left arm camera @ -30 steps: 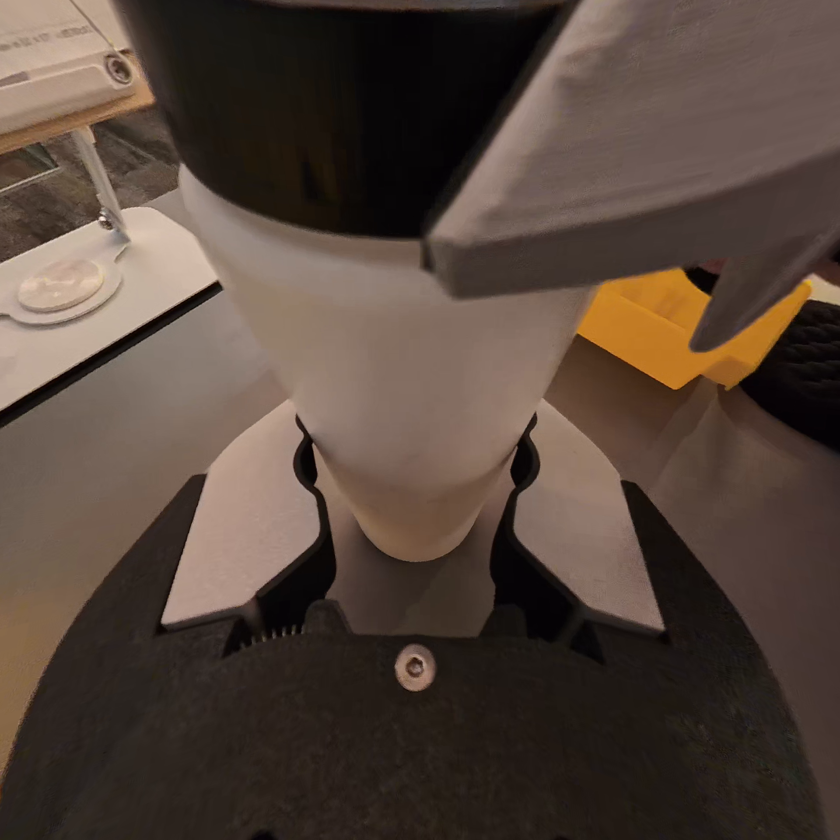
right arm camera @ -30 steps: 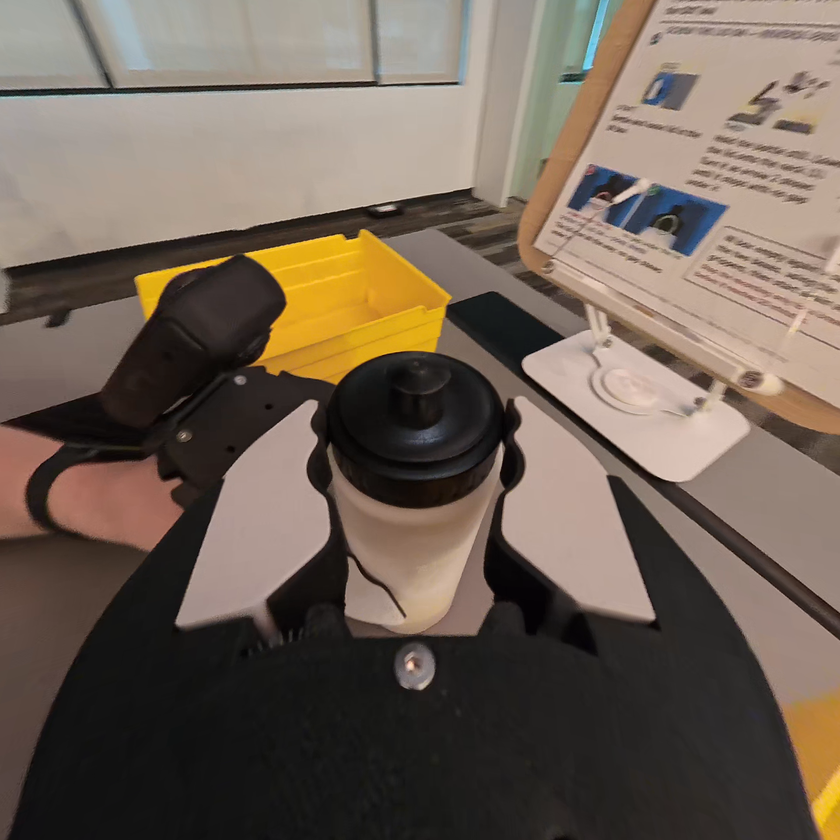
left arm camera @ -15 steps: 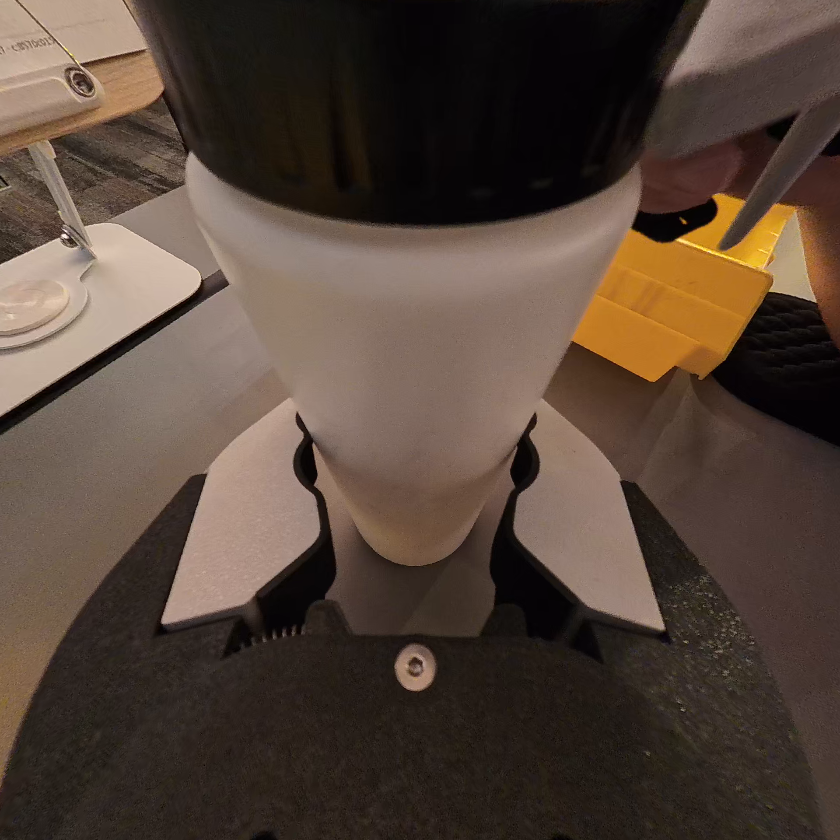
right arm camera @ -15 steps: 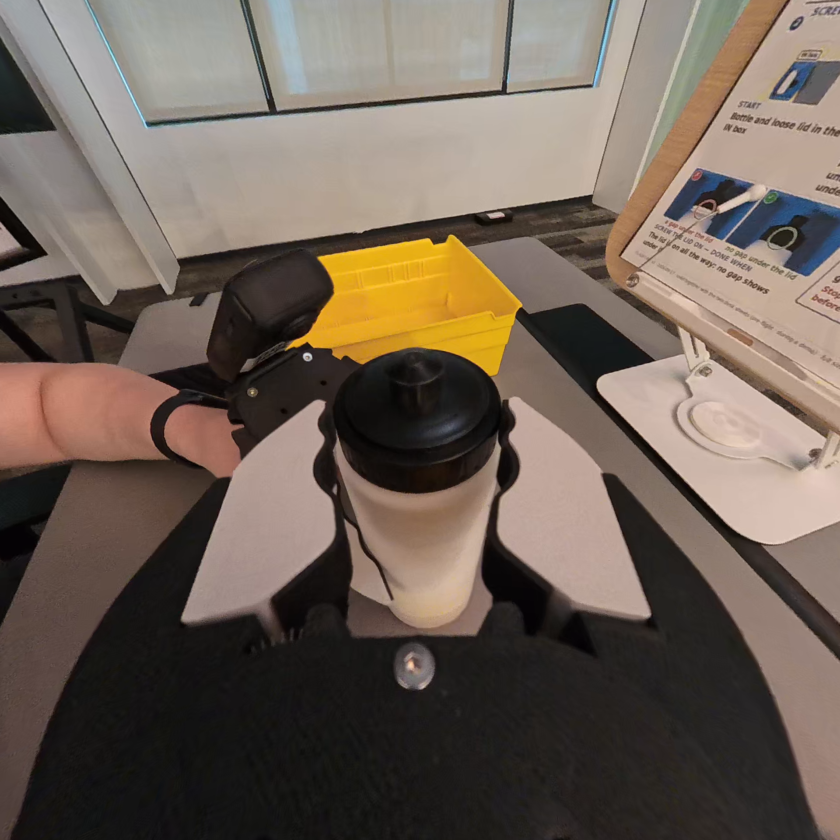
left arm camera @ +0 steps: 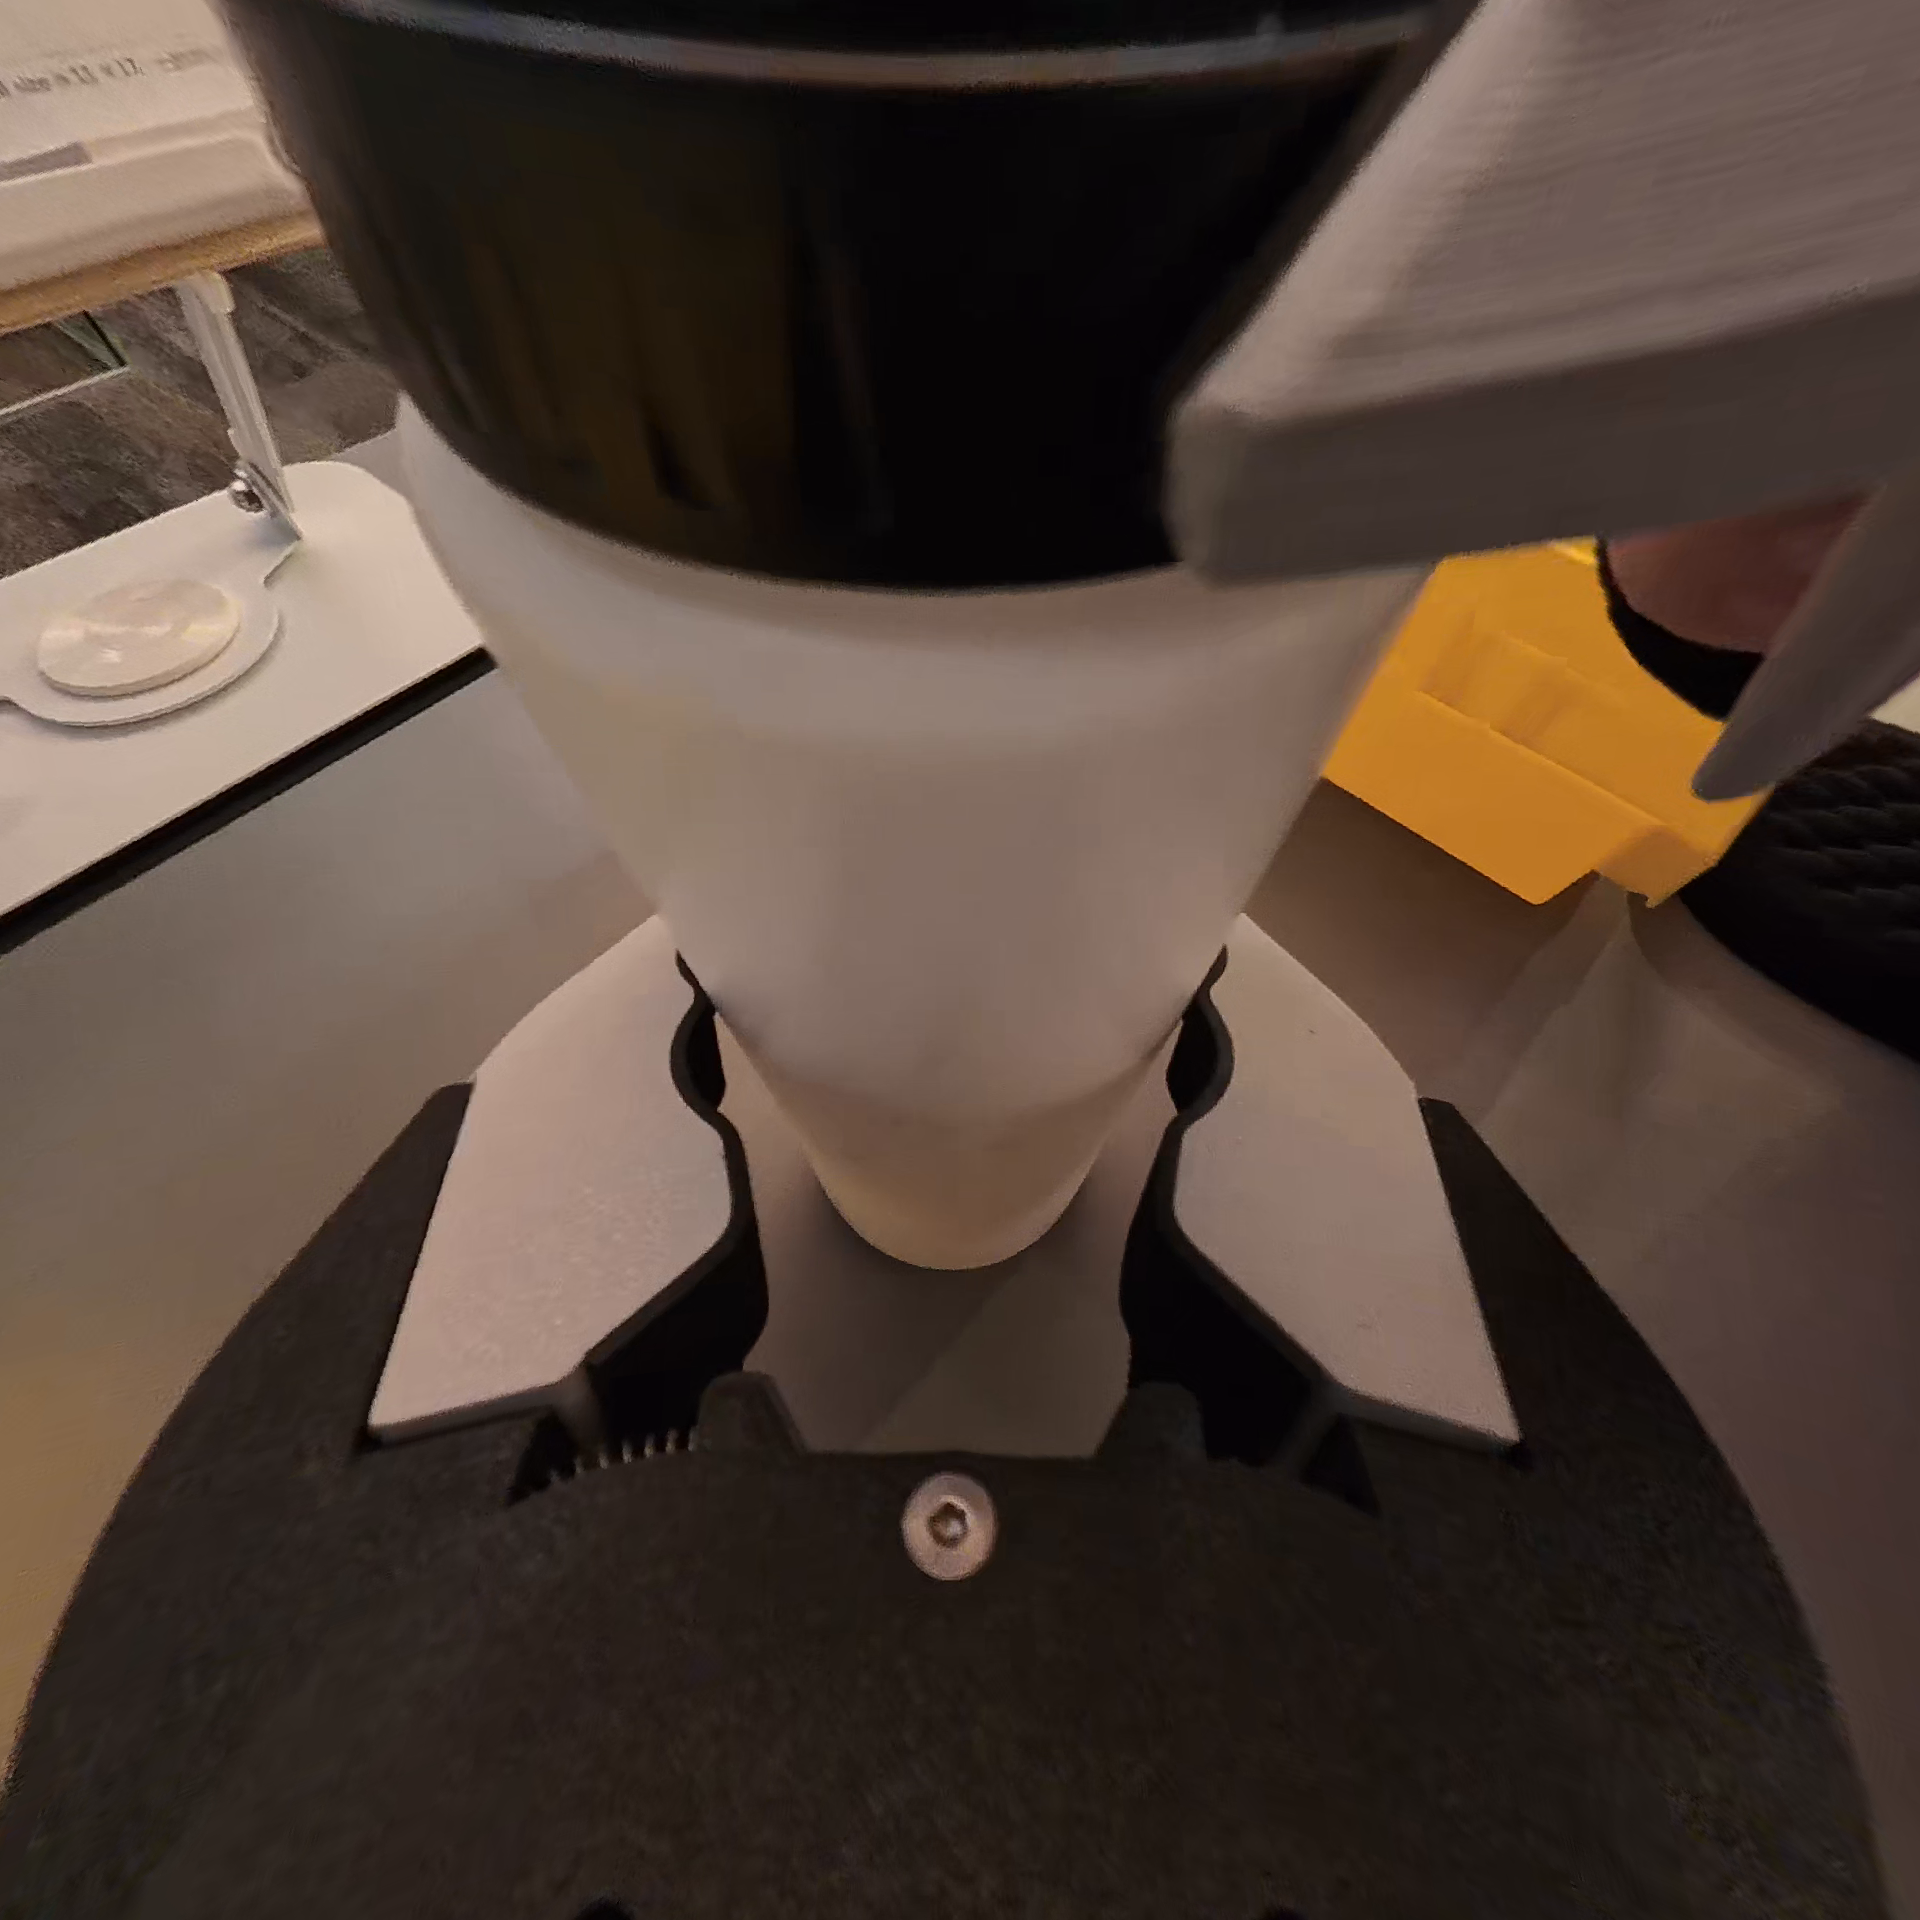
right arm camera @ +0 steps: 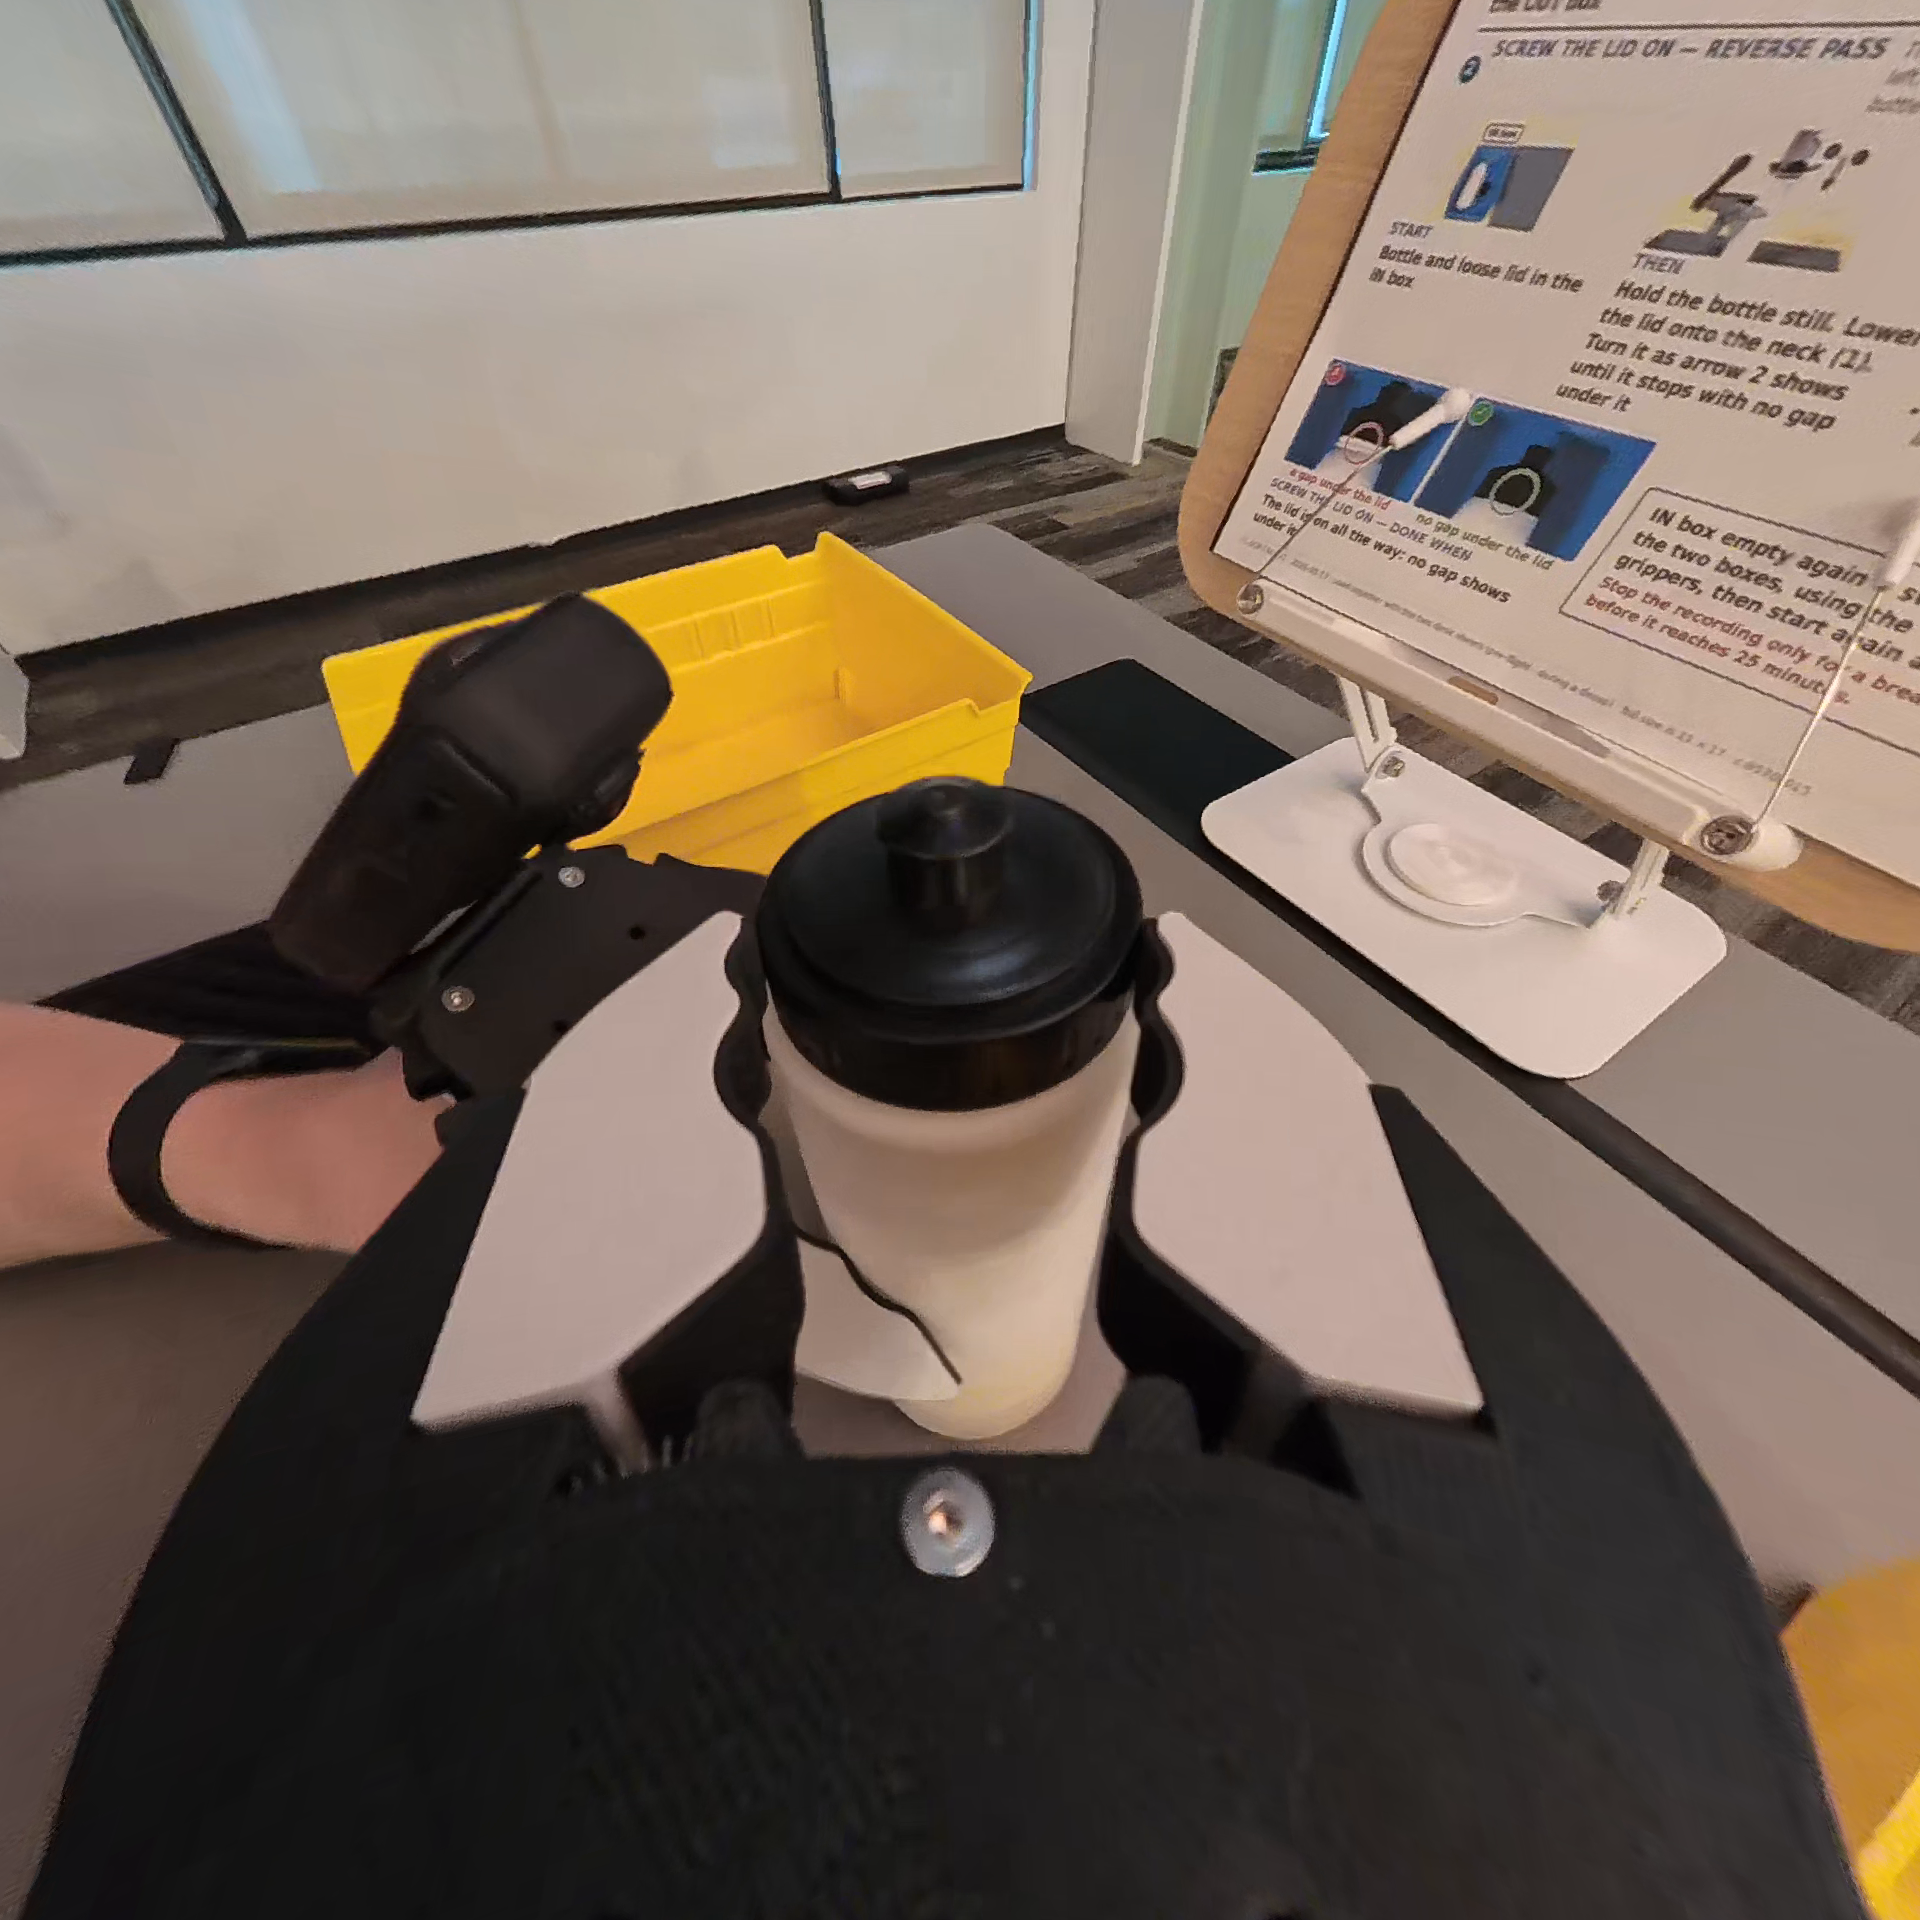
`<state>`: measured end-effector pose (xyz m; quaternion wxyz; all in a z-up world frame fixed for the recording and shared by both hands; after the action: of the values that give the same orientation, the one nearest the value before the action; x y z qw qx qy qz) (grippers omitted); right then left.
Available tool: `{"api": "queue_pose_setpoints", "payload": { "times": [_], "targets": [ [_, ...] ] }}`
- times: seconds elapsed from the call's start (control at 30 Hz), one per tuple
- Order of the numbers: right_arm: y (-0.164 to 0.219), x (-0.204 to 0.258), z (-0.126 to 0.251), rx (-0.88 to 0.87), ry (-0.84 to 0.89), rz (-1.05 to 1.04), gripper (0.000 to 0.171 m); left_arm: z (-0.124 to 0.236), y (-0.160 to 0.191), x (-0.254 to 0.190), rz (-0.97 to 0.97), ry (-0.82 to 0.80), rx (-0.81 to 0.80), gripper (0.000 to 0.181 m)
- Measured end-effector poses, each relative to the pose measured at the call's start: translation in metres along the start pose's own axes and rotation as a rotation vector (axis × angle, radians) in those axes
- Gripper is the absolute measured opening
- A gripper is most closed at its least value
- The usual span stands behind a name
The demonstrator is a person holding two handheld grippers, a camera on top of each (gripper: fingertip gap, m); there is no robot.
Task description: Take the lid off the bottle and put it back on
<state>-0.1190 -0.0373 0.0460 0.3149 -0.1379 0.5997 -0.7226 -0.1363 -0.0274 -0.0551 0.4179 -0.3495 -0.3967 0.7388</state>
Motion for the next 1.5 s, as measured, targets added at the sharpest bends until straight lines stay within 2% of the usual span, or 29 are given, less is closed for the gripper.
{"api": "queue_pose_setpoints", "payload": {
  "times": [0.13, 0.27, 0.77, 1.03, 1.17, 1.27, 1.47, 1.5],
  "targets": [
    [0.002, 0.000, 0.002, 0.007, -0.220, 0.093, 0.079, -0.002, 0.002, -0.008, -0.070, 0.083, 0.025, 0.086],
    [0.006, -0.003, 0.009, -0.049, -0.358, 0.131, 0.076, -0.004, 0.003, -0.017, -0.086, 0.159, 0.026, 0.086],
    [0.002, 0.003, 0.000, -0.031, -0.214, 0.079, 0.076, 0.000, 0.003, -0.013, -0.035, 0.101, 0.068, 0.085],
    [0.002, 0.002, 0.002, -0.032, -0.227, 0.133, 0.076, -0.002, 0.002, -0.013, -0.043, 0.099, 0.047, 0.085],
    [0.002, 0.001, -0.001, -0.042, -0.216, 0.091, 0.076, -0.001, 0.002, -0.012, -0.025, 0.064, 0.075, 0.084],
    [0.001, 0.005, -0.002, -0.023, -0.165, 0.143, 0.077, 0.001, 0.002, -0.008, -0.061, 0.011, 0.098, 0.083],
    [0.000, 0.003, -0.002, -0.040, -0.153, 0.146, 0.076, 0.000, 0.001, -0.010, -0.035, 0.083, 0.077, 0.084],
    [-0.001, 0.000, -0.002, -0.051, -0.160, 0.136, 0.084, 0.001, 0.001, -0.012, -0.005, 0.119, 0.092, 0.084]
  ]
}}
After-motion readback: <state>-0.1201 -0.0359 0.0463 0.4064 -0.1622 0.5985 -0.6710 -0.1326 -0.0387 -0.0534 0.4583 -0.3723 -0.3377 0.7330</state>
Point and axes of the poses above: each gripper's, where its closed fingertips meet, z back along the fingers, y out of its underside, x = y × z across the jaws, the point moved 3 cm from there along z, back along the fingers, and after that the axes turned 11 degrees about z, right-handed, at the moved point
